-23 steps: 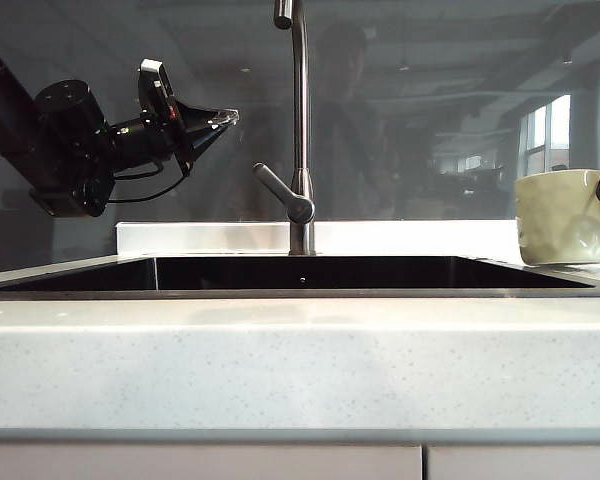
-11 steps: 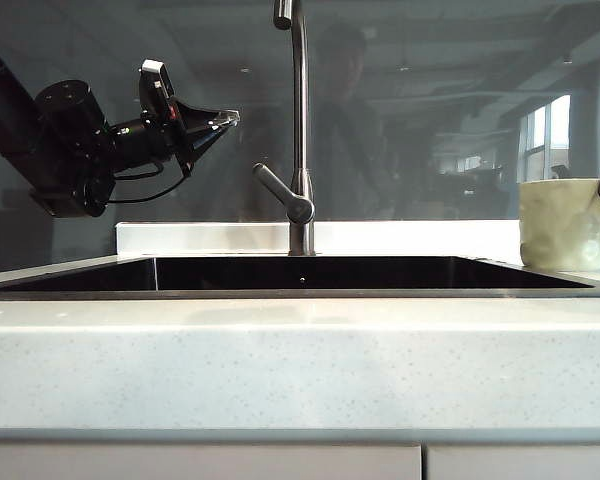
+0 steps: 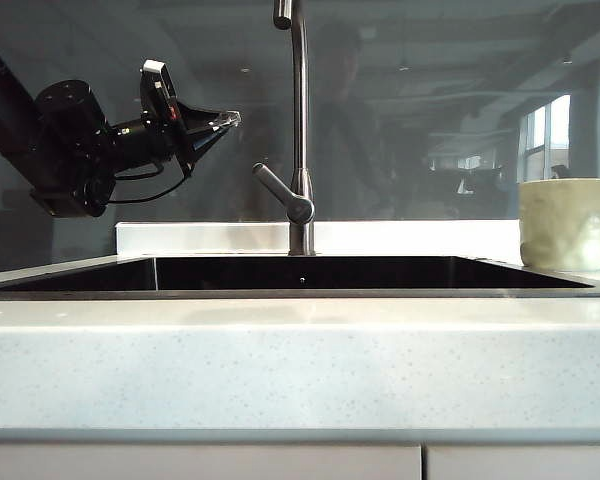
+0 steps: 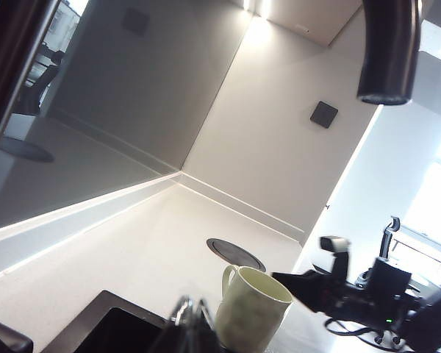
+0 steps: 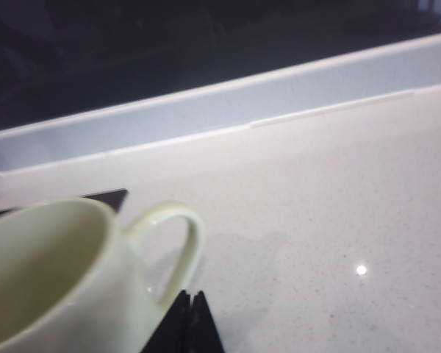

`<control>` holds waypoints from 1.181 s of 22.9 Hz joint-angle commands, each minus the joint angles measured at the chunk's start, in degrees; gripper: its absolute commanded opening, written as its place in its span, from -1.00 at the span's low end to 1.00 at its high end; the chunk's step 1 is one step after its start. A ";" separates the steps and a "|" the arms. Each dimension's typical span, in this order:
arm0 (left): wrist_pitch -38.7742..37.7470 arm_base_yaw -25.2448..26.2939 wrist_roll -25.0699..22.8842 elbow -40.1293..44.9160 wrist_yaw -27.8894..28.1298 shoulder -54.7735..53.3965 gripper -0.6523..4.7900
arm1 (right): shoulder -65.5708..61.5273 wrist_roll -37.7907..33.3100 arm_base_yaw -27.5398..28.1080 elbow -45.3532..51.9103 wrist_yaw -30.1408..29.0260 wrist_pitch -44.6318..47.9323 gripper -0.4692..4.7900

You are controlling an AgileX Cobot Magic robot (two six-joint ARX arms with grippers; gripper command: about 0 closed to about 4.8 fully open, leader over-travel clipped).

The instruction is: Pick up the mug next to the sink, go to the faucet to get some water, pour the water into the sink, and finally put the mug back to its place.

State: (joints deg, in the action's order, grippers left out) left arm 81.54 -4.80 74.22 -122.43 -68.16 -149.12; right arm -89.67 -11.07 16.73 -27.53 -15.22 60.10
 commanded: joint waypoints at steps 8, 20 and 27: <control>0.79 0.07 -0.07 -0.09 -0.20 0.44 -0.78 | 23.17 -3.93 -0.09 12.37 -9.16 -0.17 -0.85; -0.92 0.11 -0.09 -0.09 -0.17 0.42 -0.78 | 25.99 -3.93 -0.11 13.46 -9.11 -1.64 -0.84; -6.64 0.39 -3.21 -0.09 -3.02 1.97 -0.78 | 25.99 -3.93 -0.11 13.46 -9.11 -1.62 -0.84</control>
State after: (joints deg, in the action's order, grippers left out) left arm 77.17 -4.56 74.02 -122.43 -68.73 -148.83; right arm -63.86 -14.79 16.69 -13.87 -24.27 57.52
